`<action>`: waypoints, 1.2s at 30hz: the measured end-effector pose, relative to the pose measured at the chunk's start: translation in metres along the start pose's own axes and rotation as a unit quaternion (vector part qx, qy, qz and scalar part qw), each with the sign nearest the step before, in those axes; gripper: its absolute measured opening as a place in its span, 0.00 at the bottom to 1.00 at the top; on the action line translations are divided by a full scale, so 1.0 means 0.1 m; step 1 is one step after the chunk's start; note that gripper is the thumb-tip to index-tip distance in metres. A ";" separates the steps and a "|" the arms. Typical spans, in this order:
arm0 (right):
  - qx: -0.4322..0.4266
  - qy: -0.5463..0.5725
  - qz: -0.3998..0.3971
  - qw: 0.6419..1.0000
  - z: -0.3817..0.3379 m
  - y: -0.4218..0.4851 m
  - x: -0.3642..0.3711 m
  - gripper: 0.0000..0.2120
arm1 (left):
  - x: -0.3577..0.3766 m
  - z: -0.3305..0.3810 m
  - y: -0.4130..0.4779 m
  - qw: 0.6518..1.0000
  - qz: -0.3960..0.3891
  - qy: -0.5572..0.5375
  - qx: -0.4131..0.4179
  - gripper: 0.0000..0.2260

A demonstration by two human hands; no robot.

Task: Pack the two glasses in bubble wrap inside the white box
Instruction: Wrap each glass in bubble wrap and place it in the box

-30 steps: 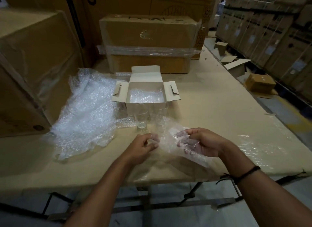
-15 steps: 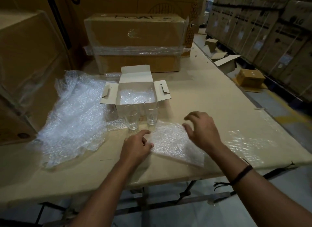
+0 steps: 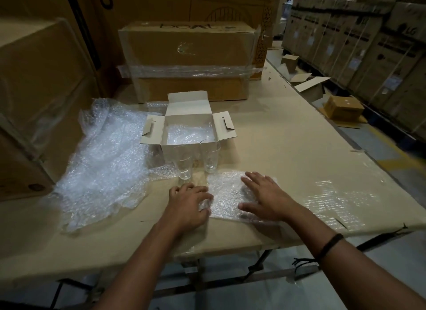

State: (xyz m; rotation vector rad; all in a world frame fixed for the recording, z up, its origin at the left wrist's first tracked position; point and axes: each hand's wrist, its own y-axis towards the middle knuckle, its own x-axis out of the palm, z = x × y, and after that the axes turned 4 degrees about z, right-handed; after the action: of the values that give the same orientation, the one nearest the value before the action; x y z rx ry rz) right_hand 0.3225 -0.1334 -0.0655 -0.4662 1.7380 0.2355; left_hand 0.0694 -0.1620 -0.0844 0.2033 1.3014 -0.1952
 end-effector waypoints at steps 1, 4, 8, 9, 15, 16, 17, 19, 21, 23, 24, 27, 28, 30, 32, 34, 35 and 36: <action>0.002 -0.012 -0.005 1.000 0.02 0.00 -0.02 0.44 | -0.01 -0.01 -0.01 1.000 0.007 0.004 -0.005 0.21; 0.024 -0.026 -0.057 0.998 0.03 0.01 -0.04 0.51 | -0.02 -0.01 -0.05 0.997 0.065 -0.048 -0.004 0.22; 0.043 -0.012 -0.093 0.995 0.01 0.08 -0.09 0.53 | -0.05 0.12 0.08 0.995 0.031 -0.093 0.035 0.26; 0.044 -0.012 -0.094 0.994 0.01 0.10 -0.12 0.53 | -0.07 0.15 0.13 0.996 0.002 -0.078 0.033 0.28; 0.040 -0.069 -0.112 0.991 0.02 0.15 -0.20 0.47 | -0.10 0.11 0.23 0.997 -0.067 0.034 0.014 0.38; 0.038 -0.076 -0.104 0.991 0.00 0.15 -0.20 0.45 | -0.09 0.10 0.22 0.998 -0.053 0.038 0.014 0.37; 0.035 -0.081 -0.097 0.991 -0.03 0.16 -0.20 0.43 | -0.07 0.09 0.21 0.999 -0.036 0.035 0.013 0.35; 0.021 -0.085 -0.078 0.993 -0.08 0.17 -0.21 0.35 | -0.01 0.07 0.18 1.000 0.012 0.013 0.015 0.29; 0.001 -0.063 -0.052 0.997 -0.11 0.18 -0.20 0.23 | 0.04 0.05 0.15 0.997 0.072 -0.021 0.027 0.21; -0.015 -0.001 -0.033 0.999 -0.12 0.19 -0.18 0.13 | 0.07 0.01 0.09 0.986 0.133 -0.096 0.025 0.14; -0.021 0.031 -0.020 0.999 -0.13 0.20 -0.19 0.11 | 0.06 0.00 0.06 0.976 0.162 -0.148 0.005 0.11; -0.034 0.071 0.042 0.996 -0.18 0.23 -0.22 0.08 | -0.04 -0.03 -0.05 0.916 0.200 -0.328 -0.114 0.06; -0.039 0.067 0.064 0.995 -0.22 0.24 -0.22 0.08 | -0.06 -0.05 -0.08 0.896 0.192 -0.378 -0.132 0.09; -0.050 0.013 0.100 0.994 -0.27 0.27 -0.18 0.08 | -0.07 -0.13 -0.11 0.879 0.167 -0.430 -0.121 0.15; -0.065 -0.068 0.126 0.988 -0.33 0.31 -0.13 0.10 | -0.07 -0.20 -0.14 0.884 0.171 -0.420 -0.116 0.17; -0.072 -0.118 0.124 0.983 -0.42 0.32 -0.11 0.15 | -0.07 -0.23 -0.17 0.894 0.205 -0.379 -0.121 0.16; -0.081 -0.135 0.112 0.981 -0.47 0.32 -0.10 0.19 | -0.07 -0.24 -0.17 0.899 0.220 -0.360 -0.117 0.17; -0.092 -0.143 0.092 0.981 -0.53 0.32 -0.11 0.26 | -0.07 -0.24 -0.18 0.902 0.234 -0.345 -0.112 0.17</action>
State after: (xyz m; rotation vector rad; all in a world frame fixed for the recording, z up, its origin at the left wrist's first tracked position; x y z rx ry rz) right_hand 0.2639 -0.1240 -0.0458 -0.3842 1.4829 0.5723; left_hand 0.0409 -0.1734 -0.0844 0.2179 0.5310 0.2796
